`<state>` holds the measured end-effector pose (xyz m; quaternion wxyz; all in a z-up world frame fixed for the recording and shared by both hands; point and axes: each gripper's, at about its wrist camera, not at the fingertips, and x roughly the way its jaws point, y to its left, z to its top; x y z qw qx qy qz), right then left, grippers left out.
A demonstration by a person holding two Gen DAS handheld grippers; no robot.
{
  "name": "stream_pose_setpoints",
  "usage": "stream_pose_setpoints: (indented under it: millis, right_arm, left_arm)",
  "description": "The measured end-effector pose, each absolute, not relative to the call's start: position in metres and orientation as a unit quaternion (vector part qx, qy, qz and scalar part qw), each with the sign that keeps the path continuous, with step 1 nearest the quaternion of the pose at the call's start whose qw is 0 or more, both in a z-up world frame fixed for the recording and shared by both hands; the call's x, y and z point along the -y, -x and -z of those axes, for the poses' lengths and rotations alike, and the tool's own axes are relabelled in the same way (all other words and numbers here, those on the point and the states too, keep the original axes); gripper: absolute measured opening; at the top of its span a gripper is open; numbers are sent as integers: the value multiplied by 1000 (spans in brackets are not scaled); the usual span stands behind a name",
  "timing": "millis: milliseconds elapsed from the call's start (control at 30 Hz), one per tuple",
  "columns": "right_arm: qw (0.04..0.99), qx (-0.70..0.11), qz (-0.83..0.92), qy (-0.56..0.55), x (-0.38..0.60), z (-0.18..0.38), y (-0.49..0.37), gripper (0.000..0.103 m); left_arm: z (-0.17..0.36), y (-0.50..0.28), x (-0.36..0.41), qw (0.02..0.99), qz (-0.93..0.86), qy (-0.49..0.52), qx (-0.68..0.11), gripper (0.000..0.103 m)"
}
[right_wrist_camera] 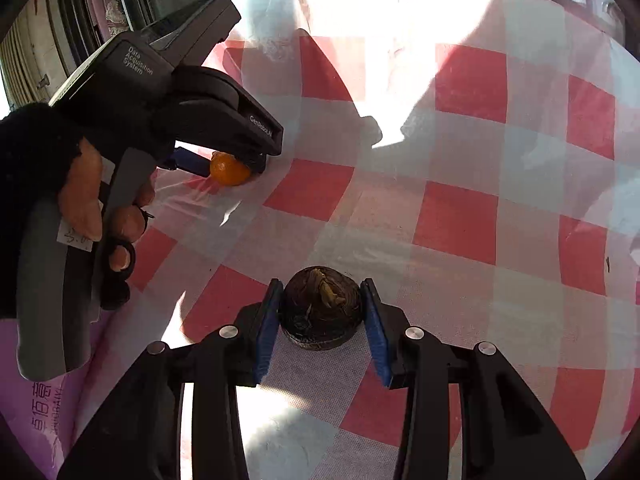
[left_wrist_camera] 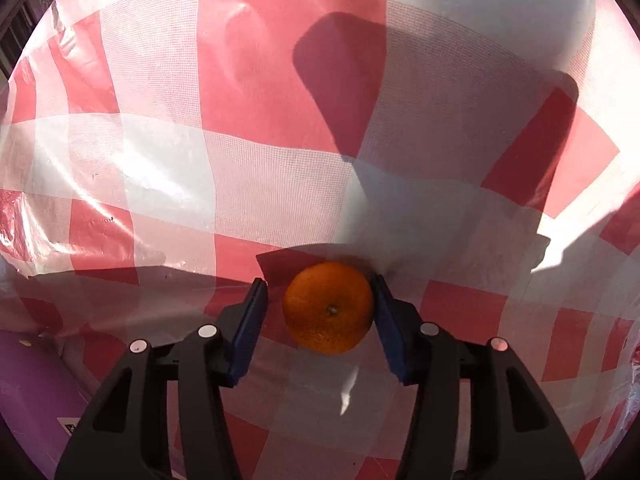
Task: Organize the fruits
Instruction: 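Grasp the dried persimmon with the right tool while the left tool grasps the tangerine, then carry the persimmon and tangerine into the white box and release both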
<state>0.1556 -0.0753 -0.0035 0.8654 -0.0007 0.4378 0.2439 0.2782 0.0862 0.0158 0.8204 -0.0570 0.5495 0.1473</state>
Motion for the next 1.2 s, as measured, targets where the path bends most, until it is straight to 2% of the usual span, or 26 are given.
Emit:
stream_pose_setpoints:
  millis: [200, 400, 733, 1033, 1200]
  right_arm:
    - [866, -438, -240, -21, 84, 7, -162, 39]
    - [867, -446, -220, -26, 103, 6, -153, 39]
    - [856, -488, -173, -3, 159, -11, -63, 39]
    - [850, -511, -128, -6, 163, -45, 12, 39]
    - [857, -502, -114, -1, 152, -68, 33, 39]
  left_arm:
    - [-18, -241, -70, 837, -124, 79, -528, 40]
    - [-34, -184, -39, 855, -90, 55, -508, 40]
    - [-28, -82, -6, 833, -1, 13, -553, 40]
    - [-61, -11, 10, 824, 78, -19, -561, 40]
    - [-86, 0, 5, 833, 110, -29, -541, 40]
